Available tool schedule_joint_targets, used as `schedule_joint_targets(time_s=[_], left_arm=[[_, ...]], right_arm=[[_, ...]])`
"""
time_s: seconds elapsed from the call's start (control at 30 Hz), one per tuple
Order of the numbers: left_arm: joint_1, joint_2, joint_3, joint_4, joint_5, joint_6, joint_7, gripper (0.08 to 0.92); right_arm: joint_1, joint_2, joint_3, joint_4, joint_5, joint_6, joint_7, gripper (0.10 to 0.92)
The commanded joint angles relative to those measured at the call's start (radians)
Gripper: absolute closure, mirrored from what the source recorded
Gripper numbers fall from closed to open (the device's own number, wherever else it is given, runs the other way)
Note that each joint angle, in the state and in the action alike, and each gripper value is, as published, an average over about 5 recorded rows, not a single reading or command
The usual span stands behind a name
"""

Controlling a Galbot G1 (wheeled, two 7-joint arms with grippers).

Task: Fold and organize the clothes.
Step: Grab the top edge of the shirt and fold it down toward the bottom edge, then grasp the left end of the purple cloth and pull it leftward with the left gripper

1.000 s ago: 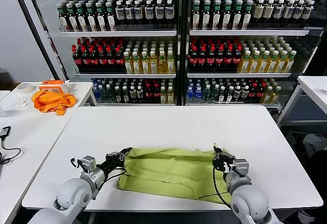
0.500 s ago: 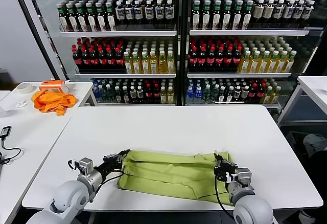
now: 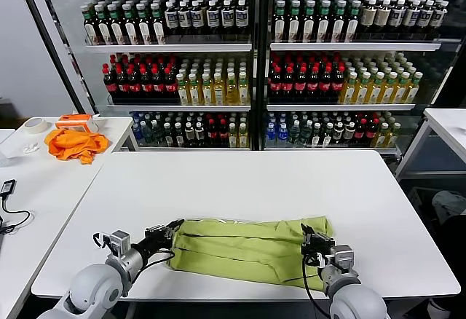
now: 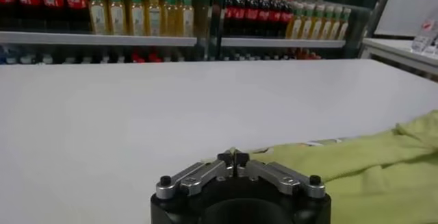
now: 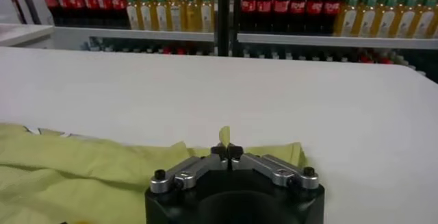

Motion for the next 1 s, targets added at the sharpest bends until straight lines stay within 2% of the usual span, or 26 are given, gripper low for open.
schedule_joint_targets(time_s=[0.03, 0.2, 0.3, 0.47, 0.7, 1.0], left_arm=[[0.016, -0.003, -0.008, -0.008, 0.066, 0.038, -0.021, 0.918], [0.017, -0.008, -0.004, -0.005, 0.111, 0.061, -0.071, 0.901], [0.015, -0.014, -0.010, -0.014, 0.106, 0.041, -0.099, 0.845], [0.023, -0.017, -0.030, -0.080, 0.040, 0.033, -0.167, 0.689], [0.065, -0.042, 0.007, -0.160, -0.029, 0.030, -0.344, 0.490], [0.100, -0.091, 0.061, -0.141, -0.051, 0.002, -0.468, 0.243]], right_arm=[[-0.023, -0.004, -0.002, 0.009, -0.031, -0.005, -0.004, 0.920], [-0.059, -0.007, 0.020, 0.045, -0.049, -0.031, 0.010, 0.899], [-0.098, -0.009, 0.047, 0.093, -0.058, -0.043, 0.011, 0.829], [-0.160, -0.008, 0.101, 0.174, -0.069, -0.048, 0.009, 0.681], [-0.224, -0.005, 0.148, 0.243, -0.050, -0.046, -0.001, 0.482], [-0.231, 0.006, 0.136, 0.247, -0.049, -0.049, -0.008, 0.236]])
